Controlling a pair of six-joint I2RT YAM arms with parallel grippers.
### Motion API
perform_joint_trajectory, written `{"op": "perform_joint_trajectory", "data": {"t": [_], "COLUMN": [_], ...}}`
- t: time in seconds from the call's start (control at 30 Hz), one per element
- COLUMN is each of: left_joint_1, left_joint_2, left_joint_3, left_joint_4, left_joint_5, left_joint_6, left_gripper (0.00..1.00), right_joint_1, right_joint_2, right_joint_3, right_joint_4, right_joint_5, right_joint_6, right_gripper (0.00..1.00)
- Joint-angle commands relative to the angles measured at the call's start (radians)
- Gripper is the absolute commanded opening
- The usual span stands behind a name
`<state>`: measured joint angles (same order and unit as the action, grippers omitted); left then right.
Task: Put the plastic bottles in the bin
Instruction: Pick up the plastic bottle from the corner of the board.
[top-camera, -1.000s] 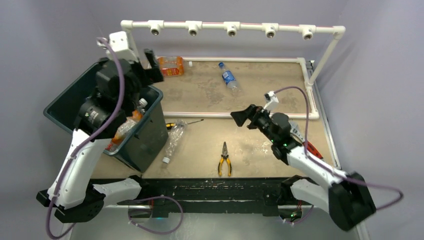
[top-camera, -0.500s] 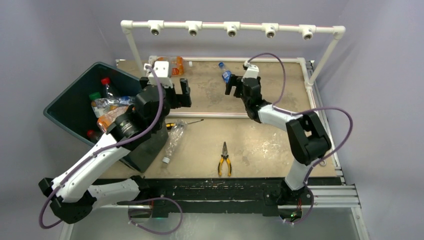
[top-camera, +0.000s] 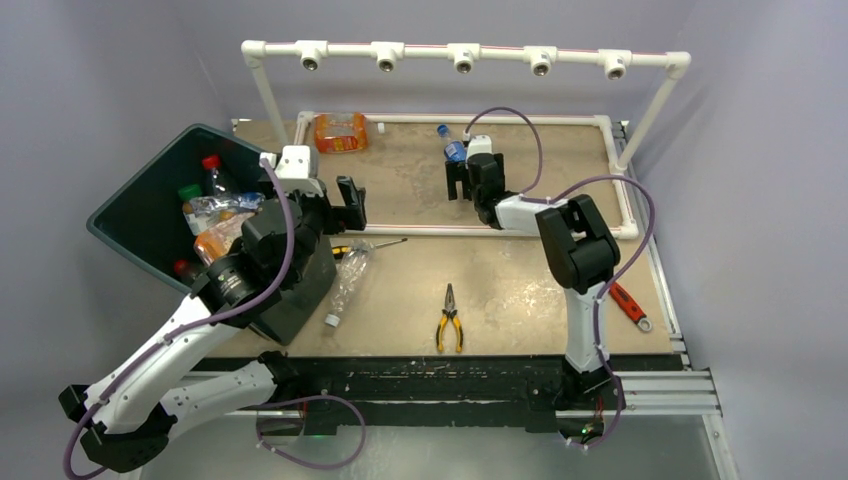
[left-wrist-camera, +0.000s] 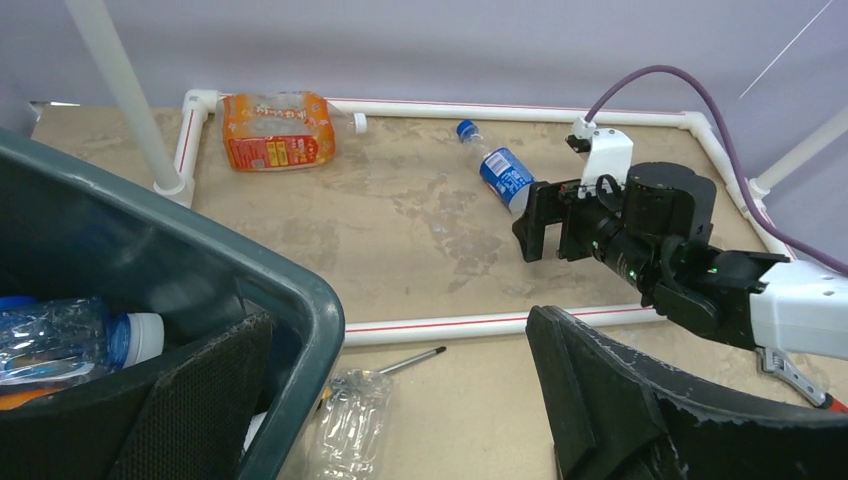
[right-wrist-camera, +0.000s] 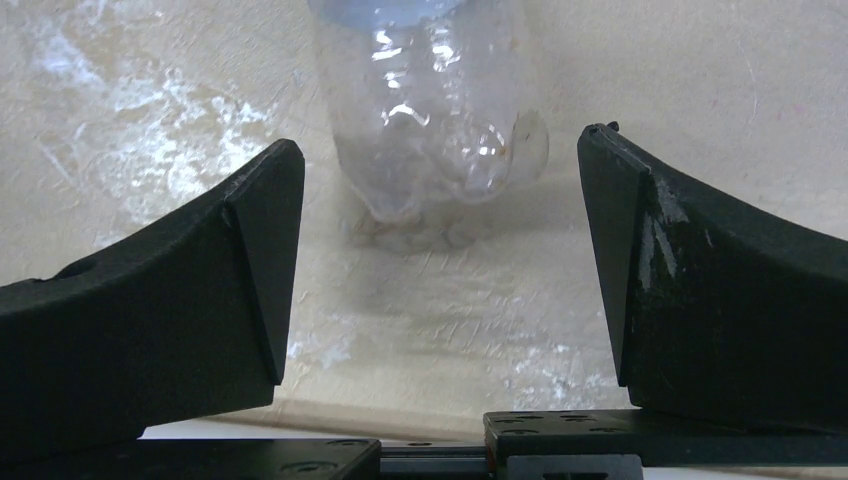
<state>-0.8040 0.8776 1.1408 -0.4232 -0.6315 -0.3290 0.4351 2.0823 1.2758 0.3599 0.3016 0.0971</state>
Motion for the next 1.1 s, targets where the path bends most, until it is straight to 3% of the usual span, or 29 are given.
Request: {"op": "perform_joint_trajectory", "data": {"t": [0.0,0.33,0.53,0.63,0.83,1.07], "left_joint_1": [-0.001,-0.001,0.000,-0.001,-0.001,-0.001], "left_joint_2": [-0.004,-0.012,-0.023,-0.030,-0.063,-0.128], "left_joint_3": [-0.021,-0.052,-0.058,-0.068,-0.085,-0.153], "left_joint_4": [0.047,0.060,0.064,0.069,0.076,0.151], "left_joint_5": [0.029,0.056,0.057,0.063,0.075,0.054], "left_joint_6": [0.005,-0.004,-0.018,-0.034,-0.083,-0.174], "left_gripper": [0.99,0.99,0.99,0.99,0.99,0.99], "right_joint_1": [-0.013,-0.013,-0.013,-0.013,-0.014,0.000], "right_joint_2": [0.019,0.166,0.181,0.165,0.142,-0.043], "right_joint_3": [0.088,0.241,0.248,0.224,0.194,0.012], "right_joint_4": [0.024,-0.042,-0.046,-0.019,-0.007,0.083], "right_joint_5": [0.003,-0.015,-0.022,-0.032,-0.049,-0.084], "right_joint_6": [-0.045,-0.035,-0.029,-0.024,-0.012,0.076], "right_gripper": [0.99,0.99,0.92,0.84,0.55,0.47]}}
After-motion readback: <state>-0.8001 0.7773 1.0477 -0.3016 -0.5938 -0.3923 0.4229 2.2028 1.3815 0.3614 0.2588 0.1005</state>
